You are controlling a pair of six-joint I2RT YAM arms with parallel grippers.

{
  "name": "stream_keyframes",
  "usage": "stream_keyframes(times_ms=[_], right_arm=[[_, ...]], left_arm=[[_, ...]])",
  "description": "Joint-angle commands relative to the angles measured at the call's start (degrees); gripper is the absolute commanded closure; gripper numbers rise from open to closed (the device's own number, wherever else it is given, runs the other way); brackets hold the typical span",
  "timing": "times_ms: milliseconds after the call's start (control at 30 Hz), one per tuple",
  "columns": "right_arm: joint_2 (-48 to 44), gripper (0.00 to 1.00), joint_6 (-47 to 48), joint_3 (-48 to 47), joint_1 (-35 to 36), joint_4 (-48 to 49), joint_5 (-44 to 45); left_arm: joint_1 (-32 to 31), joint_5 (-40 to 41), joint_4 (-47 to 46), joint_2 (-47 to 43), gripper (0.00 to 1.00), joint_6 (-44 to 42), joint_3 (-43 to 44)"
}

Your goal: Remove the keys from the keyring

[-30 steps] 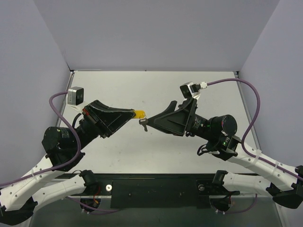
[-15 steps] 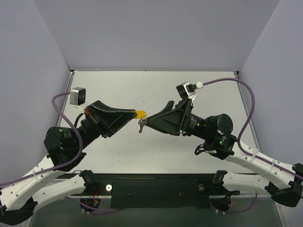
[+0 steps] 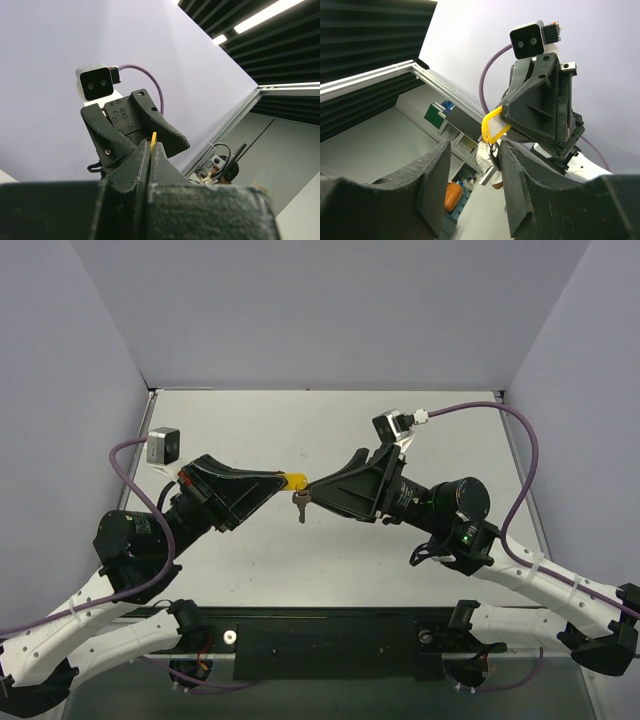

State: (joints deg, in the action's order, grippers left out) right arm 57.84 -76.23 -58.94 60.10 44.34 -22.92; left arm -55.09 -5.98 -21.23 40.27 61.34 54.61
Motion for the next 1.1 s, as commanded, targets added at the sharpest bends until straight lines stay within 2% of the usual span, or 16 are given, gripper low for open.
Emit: stream_keyframes(times_ms=[0, 367, 467, 767, 867, 1067], right_arm=[[0.25, 0.61, 1.43, -2.85, 0.46, 3.65, 0.33], [-0.1, 0.74, 1.87, -2.06, 0.46, 1.37, 0.86], [-0.1, 0.83, 2.22, -2.06, 0.46, 0.66, 0.94], [-0.01, 0.93, 2.66, -2.41, 0.46, -0.66, 1.21], [-0.1, 1.0, 2.57, -2.58, 0.46, -1.7, 1.21], [-0.8, 1.0, 3.8, -2.59, 0.46, -4.51, 1.38]], left_arm=[[-0.28, 1.14, -2.41, -0.89, 1.0, 0.45, -0.12], [-0.28, 1.67, -1.97, -1.42, 1.0, 0.27, -0.38], [-0.28, 1.67, -1.88, -1.51, 1.0, 0.27, -0.64], [-0.28, 1.58, -1.71, -1.51, 1.0, 0.18, -0.73], [-0.28, 1.58, -1.62, -1.51, 1.0, 0.18, -0.82], [-0.28, 1.85, -0.13, -1.95, 1.0, -0.61, -0.73]])
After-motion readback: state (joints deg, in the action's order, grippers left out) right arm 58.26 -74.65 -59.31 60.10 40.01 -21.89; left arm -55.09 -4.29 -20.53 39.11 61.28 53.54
